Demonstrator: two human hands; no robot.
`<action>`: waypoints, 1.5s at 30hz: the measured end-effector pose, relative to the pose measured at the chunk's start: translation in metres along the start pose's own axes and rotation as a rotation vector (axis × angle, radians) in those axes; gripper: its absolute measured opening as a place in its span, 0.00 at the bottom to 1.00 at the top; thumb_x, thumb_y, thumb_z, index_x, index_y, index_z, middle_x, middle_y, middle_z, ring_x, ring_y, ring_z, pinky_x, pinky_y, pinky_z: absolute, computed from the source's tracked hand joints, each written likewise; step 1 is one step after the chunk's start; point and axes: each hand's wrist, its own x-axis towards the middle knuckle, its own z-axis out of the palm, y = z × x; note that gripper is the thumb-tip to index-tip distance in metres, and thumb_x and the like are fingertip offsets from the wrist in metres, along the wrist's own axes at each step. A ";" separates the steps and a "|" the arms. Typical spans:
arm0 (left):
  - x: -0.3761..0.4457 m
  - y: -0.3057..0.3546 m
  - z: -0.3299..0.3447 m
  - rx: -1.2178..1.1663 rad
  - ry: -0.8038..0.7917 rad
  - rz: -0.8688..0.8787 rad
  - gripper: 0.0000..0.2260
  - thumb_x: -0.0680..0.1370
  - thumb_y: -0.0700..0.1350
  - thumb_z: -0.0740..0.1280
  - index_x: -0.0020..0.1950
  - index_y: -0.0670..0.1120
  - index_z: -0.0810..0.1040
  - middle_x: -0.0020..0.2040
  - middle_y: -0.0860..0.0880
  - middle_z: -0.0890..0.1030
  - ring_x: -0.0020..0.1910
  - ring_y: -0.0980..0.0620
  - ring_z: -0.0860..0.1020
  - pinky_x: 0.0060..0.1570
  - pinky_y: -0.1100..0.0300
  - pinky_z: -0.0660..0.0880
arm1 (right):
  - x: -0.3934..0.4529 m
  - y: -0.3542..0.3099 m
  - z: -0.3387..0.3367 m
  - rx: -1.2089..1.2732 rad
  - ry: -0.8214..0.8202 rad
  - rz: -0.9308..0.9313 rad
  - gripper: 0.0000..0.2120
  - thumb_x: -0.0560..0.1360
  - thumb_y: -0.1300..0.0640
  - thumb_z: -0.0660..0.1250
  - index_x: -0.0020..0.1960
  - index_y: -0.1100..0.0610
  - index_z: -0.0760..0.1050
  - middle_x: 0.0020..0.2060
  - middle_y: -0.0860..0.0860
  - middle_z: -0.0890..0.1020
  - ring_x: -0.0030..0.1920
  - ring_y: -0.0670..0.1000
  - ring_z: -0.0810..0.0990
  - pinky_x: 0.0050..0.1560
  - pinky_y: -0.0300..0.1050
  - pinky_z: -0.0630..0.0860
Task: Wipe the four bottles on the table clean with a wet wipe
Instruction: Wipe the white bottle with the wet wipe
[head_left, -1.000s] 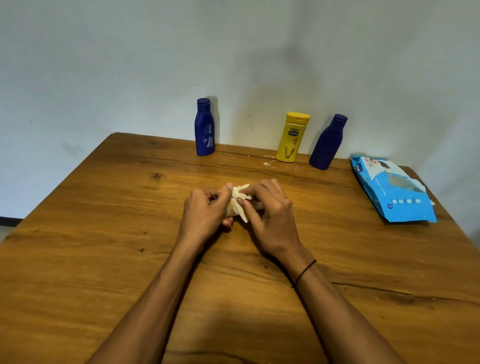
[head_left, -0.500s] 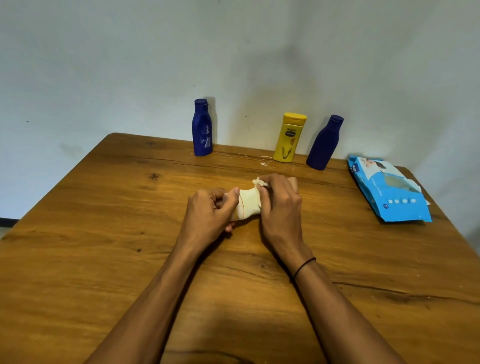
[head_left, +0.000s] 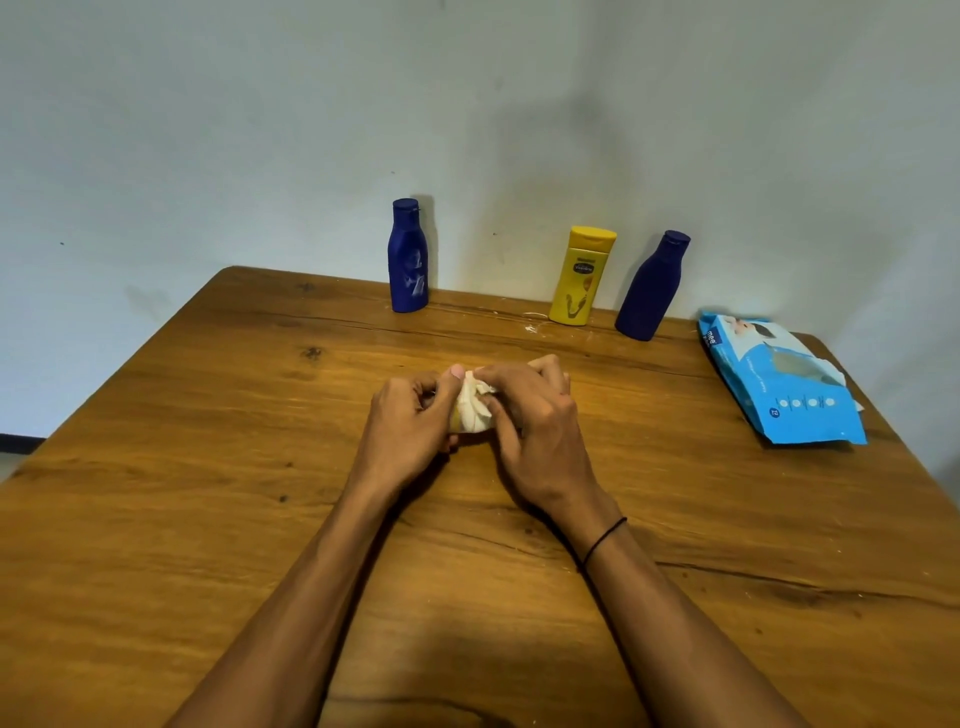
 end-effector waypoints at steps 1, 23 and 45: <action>0.000 0.000 0.001 -0.024 -0.032 0.004 0.14 0.84 0.56 0.65 0.51 0.50 0.86 0.40 0.50 0.87 0.35 0.55 0.85 0.34 0.59 0.79 | 0.001 0.001 0.000 0.013 0.020 0.033 0.09 0.80 0.62 0.69 0.59 0.57 0.80 0.53 0.49 0.83 0.52 0.50 0.72 0.49 0.53 0.72; -0.011 0.005 0.004 0.136 -0.260 0.402 0.20 0.85 0.47 0.65 0.77 0.53 0.69 0.61 0.64 0.78 0.59 0.68 0.78 0.53 0.73 0.75 | 0.001 0.005 -0.005 0.008 0.222 0.076 0.11 0.79 0.65 0.69 0.60 0.59 0.82 0.54 0.51 0.84 0.56 0.52 0.73 0.52 0.54 0.72; 0.004 -0.003 -0.004 -0.241 0.055 -0.007 0.10 0.79 0.42 0.73 0.60 0.51 0.81 0.39 0.42 0.87 0.33 0.47 0.83 0.39 0.44 0.84 | -0.001 0.002 0.002 -0.165 0.084 0.211 0.05 0.78 0.63 0.69 0.53 0.60 0.82 0.46 0.52 0.79 0.49 0.50 0.72 0.43 0.50 0.75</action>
